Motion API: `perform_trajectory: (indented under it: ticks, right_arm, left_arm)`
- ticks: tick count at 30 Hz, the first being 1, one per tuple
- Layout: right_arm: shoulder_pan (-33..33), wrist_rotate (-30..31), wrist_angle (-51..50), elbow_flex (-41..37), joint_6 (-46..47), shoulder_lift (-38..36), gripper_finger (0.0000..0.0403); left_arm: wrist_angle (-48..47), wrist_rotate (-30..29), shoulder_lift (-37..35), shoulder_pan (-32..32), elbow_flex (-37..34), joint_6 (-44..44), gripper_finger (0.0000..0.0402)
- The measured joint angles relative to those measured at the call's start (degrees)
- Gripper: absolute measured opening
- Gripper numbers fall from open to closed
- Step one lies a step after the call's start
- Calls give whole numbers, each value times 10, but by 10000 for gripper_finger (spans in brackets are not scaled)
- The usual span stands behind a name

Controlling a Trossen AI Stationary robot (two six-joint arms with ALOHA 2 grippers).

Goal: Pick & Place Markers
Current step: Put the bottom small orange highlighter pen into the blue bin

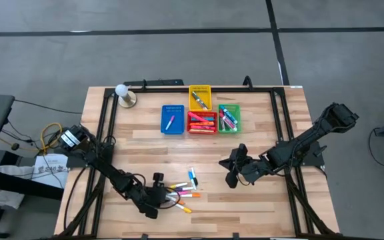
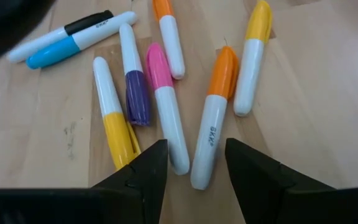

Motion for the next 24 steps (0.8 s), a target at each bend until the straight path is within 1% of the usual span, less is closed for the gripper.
perform_trajectory:
  ticks: [4, 7, 15, 19, 22, 24]
  right_arm:
    - [0, 8, 0, 0, 10, 0, 11]
    - [-3, 9, 0, 0, 10, 0, 11]
    - [-25, 9, 0, 0, 10, 0, 11]
    - [-35, 9, 0, 0, 10, 0, 11]
    - [-38, 8, 0, 0, 10, 0, 11]
    - [-38, 8, 0, 0, 10, 0, 11]
  left_arm:
    - [0, -19, 0, -15, 0, 30, 163]
    - [0, -27, 0, -22, 0, 35, 163]
    - [2, -27, 0, -18, 0, 38, 163]
    - [5, -41, 0, -18, 0, 79, 163]
    - [13, -56, 0, -17, 0, 93, 163]
    - [22, -57, 0, -14, 0, 95, 163]
